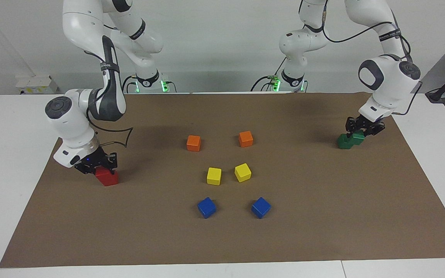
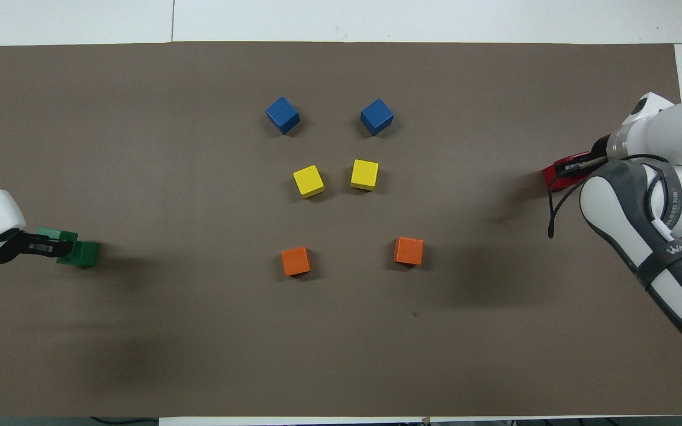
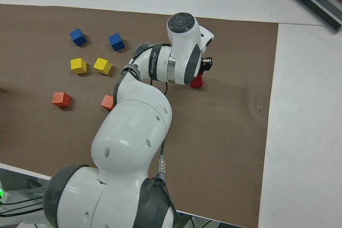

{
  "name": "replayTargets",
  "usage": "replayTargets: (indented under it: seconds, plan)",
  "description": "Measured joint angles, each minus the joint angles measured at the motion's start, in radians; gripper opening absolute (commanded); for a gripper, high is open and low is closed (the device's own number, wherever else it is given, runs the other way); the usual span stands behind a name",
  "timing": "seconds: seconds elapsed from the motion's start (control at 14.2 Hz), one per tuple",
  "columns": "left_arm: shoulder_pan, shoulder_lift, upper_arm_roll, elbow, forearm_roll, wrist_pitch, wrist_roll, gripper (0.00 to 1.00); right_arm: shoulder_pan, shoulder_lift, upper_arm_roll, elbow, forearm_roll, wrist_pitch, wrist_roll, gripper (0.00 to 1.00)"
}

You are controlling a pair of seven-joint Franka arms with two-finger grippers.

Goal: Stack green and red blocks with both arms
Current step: 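Lower each block beside its matching placed block with both grippers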

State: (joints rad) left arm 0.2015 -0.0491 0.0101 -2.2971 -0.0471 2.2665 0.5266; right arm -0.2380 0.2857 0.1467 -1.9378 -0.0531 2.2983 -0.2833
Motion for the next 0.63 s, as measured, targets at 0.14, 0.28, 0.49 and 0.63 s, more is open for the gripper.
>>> replayTargets:
  seconds: [0.14,0.28,0.49,0.63]
  plan:
    - [0.0,0.0,0.0,-0.005,0.0,0.003,-0.001,0.0,0.0,0.0,0.0,0.0,0.0,0.0,0.0,0.18]
    - [0.0,0.0,0.0,-0.013,0.0,0.014,-0.001,0.0,0.0,0.0,0.0,0.0,0.001,0.0,0.0,0.28]
    - [0.0,0.0,0.0,-0.024,0.0,0.027,-0.001,0.0,0.0,-0.001,0.0,-0.001,0.001,0.0,0.001,0.65]
    - [0.0,0.0,0.0,-0.027,0.0,0.031,-0.001,0.0,0.0,-0.001,0.0,-0.002,0.002,0.0,0.002,0.88]
